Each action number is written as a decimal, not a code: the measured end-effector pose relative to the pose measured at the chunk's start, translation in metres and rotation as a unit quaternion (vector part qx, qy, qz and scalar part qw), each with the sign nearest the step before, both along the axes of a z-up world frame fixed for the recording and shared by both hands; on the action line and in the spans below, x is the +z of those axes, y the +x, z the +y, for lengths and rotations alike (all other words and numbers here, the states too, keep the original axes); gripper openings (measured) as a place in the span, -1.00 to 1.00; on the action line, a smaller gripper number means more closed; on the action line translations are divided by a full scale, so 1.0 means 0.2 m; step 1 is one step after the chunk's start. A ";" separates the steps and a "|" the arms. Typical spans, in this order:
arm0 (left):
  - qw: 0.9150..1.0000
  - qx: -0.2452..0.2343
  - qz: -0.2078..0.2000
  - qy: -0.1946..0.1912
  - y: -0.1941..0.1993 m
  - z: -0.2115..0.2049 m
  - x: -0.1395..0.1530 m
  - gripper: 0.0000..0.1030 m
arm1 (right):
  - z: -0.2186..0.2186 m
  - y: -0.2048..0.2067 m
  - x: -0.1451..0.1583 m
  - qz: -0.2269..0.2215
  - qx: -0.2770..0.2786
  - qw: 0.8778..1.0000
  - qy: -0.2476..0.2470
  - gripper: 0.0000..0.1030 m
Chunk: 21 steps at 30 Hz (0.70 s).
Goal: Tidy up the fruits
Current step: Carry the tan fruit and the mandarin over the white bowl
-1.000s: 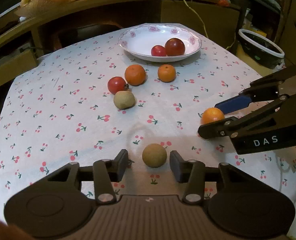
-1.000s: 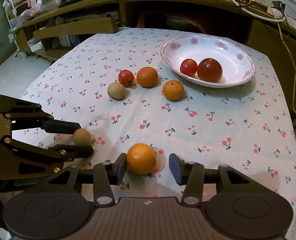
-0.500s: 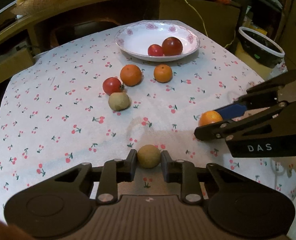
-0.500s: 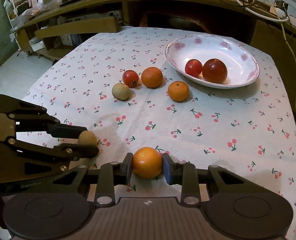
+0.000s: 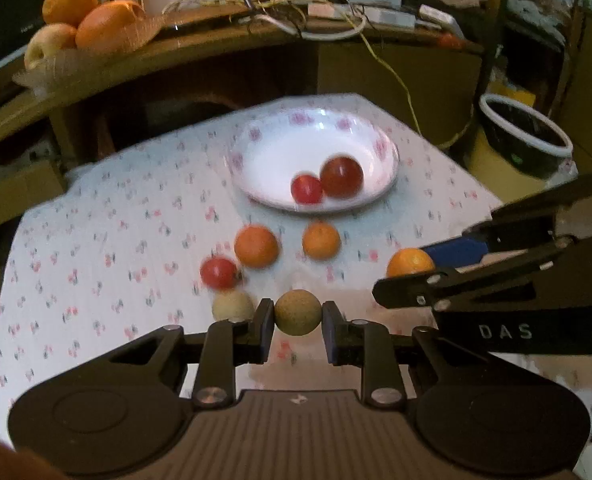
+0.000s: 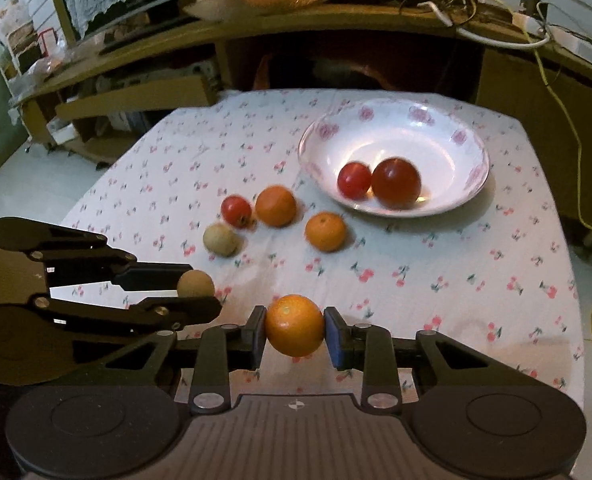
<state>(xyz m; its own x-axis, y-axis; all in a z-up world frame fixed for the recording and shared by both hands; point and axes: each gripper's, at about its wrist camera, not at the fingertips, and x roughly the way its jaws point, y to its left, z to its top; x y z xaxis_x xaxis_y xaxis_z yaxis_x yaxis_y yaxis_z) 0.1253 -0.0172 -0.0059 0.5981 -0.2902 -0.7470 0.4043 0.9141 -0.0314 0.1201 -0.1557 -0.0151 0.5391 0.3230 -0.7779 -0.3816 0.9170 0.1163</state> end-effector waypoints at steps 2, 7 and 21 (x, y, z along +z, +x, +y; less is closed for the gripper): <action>1.000 0.004 -0.006 -0.005 0.05 -0.01 0.03 -0.40 | -0.01 0.03 0.02 -0.007 -0.006 1.000 0.004 -0.39; 1.000 0.010 -0.017 -0.003 0.15 -0.05 0.07 -0.40 | -0.06 0.09 0.07 -0.018 -0.022 1.000 0.009 -0.39; 0.999 0.020 -0.028 0.001 0.52 -0.19 0.05 -0.41 | -0.17 0.42 0.09 -0.041 -0.087 0.995 0.014 -0.38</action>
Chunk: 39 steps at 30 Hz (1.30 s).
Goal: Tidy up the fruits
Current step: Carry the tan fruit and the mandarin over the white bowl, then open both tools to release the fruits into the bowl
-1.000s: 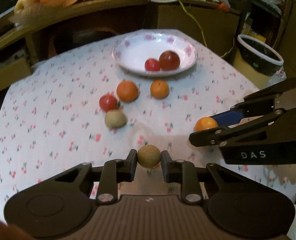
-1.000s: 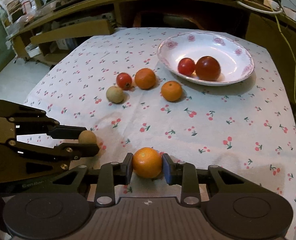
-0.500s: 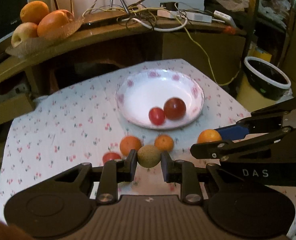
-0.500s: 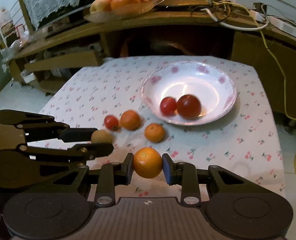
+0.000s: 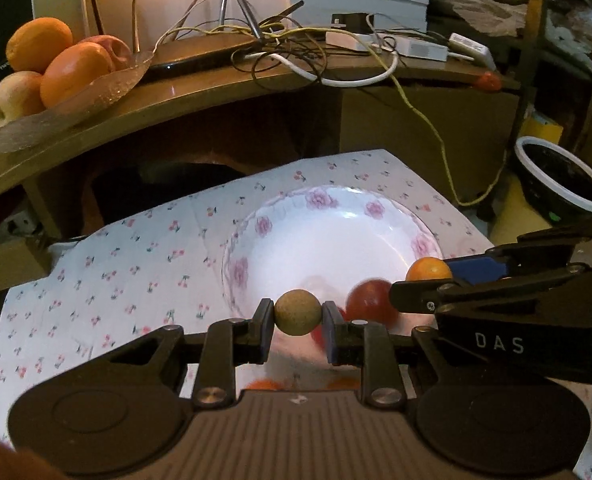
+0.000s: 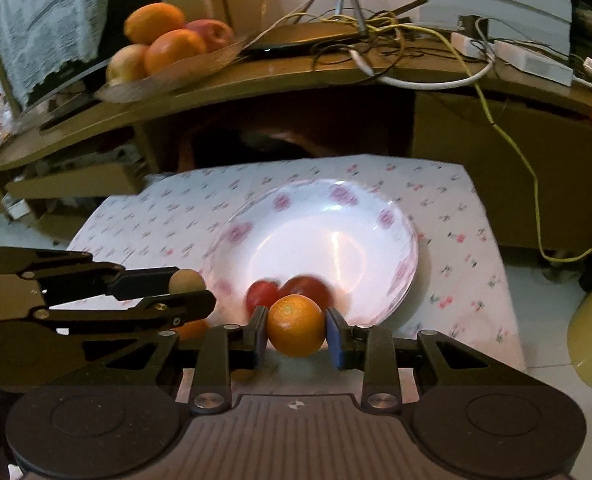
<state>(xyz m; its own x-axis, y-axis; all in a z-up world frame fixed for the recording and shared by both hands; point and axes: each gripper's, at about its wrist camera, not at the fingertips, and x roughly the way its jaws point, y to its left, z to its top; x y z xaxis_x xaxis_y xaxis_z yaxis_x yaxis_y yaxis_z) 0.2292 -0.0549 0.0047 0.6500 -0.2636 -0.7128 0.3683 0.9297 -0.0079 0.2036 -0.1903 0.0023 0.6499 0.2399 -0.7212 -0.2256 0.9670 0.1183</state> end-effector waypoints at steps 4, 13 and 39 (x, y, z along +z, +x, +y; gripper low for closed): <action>1.000 0.008 0.002 -0.001 0.09 -0.01 -0.03 -0.41 | -0.02 0.11 -0.02 0.001 -0.008 1.000 0.001 -0.38; 1.000 0.013 0.013 -0.001 0.17 -0.01 -0.09 -0.41 | -0.02 0.25 -0.09 0.005 -0.003 1.000 -0.010 -0.38; 0.999 0.028 0.010 -0.028 0.22 0.02 -0.05 -0.37 | -0.10 0.31 -0.05 -0.010 -0.028 0.999 0.014 -0.20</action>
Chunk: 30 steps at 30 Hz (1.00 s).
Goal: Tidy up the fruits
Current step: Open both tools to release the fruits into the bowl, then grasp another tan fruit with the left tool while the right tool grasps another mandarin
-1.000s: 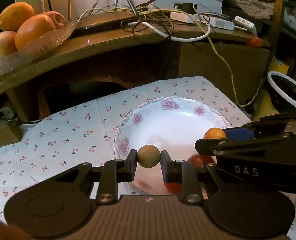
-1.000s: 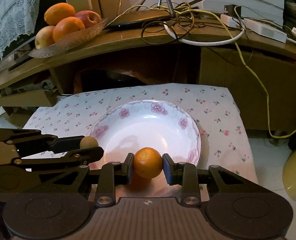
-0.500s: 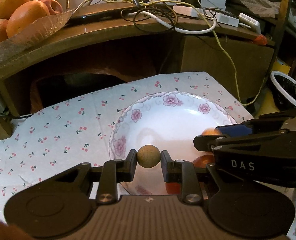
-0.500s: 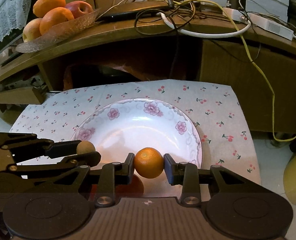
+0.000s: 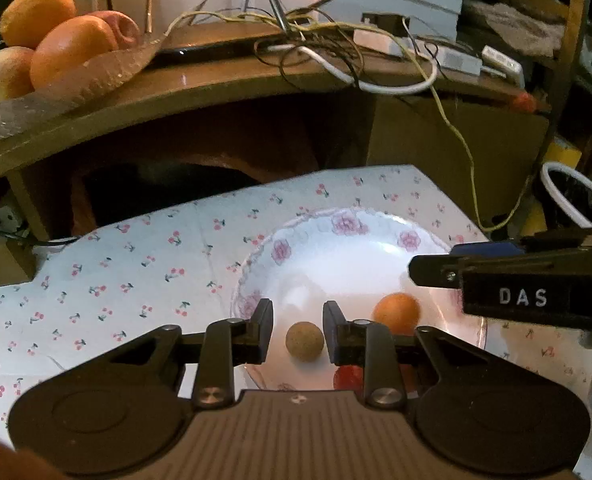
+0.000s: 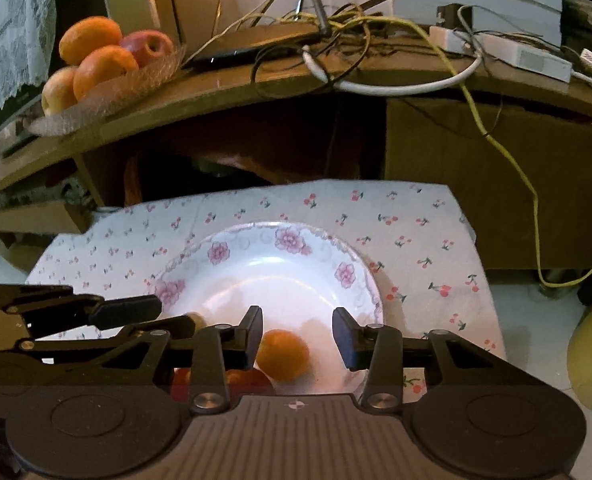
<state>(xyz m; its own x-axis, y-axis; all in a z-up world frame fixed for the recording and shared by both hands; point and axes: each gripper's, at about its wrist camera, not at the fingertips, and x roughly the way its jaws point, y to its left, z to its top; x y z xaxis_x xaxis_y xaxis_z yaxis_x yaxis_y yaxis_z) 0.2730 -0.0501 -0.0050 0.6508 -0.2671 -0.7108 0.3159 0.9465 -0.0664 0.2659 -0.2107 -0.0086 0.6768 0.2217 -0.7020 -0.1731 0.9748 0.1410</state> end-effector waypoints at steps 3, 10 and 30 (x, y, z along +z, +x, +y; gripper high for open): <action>1.000 0.006 -0.008 -0.005 0.00 0.02 0.04 -0.36 | -0.03 0.00 0.03 -0.006 -0.011 1.000 0.010 -0.20; 1.000 0.013 -0.018 -0.011 -0.05 0.07 0.09 -0.34 | -0.03 -0.02 0.04 -0.006 -0.010 1.000 0.019 -0.19; 1.000 0.018 0.020 0.007 -0.50 0.29 0.07 -0.27 | 0.13 -0.38 0.07 0.012 0.081 0.997 0.016 -0.17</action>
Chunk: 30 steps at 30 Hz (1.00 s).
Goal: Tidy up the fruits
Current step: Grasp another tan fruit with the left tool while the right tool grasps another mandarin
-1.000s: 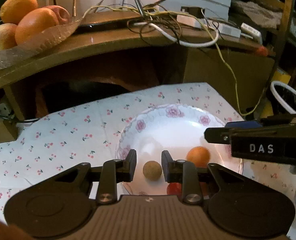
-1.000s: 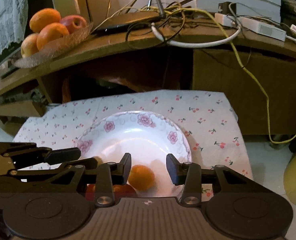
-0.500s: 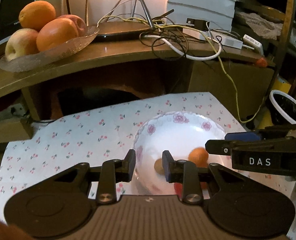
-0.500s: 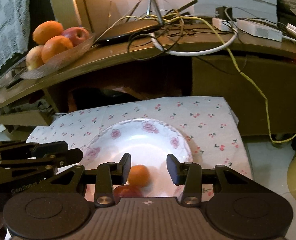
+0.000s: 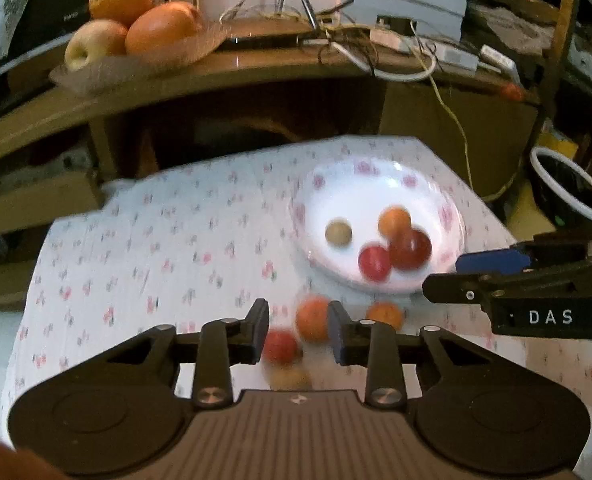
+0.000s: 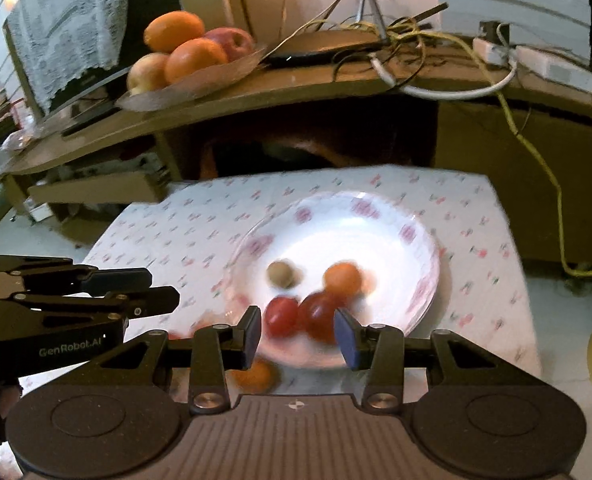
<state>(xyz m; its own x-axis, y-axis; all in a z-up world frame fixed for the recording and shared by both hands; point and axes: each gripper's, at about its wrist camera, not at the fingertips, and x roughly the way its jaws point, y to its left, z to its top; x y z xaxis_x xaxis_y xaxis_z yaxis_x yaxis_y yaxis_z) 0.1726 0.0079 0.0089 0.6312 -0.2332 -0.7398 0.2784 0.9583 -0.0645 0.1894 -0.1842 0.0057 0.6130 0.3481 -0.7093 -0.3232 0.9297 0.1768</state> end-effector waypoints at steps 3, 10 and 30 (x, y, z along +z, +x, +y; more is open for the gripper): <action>1.000 -0.003 0.011 0.009 -0.06 0.02 -0.04 -0.24 | 0.04 -0.07 -0.02 0.011 0.011 1.000 -0.006 -0.17; 0.999 -0.008 0.033 0.024 -0.06 0.03 -0.14 -0.24 | 0.11 -0.17 -0.06 0.022 0.014 0.999 -0.027 -0.11; 0.998 -0.029 0.041 0.031 -0.01 0.00 -0.27 -0.22 | 0.21 0.02 -0.24 0.047 0.041 0.997 -0.049 -0.04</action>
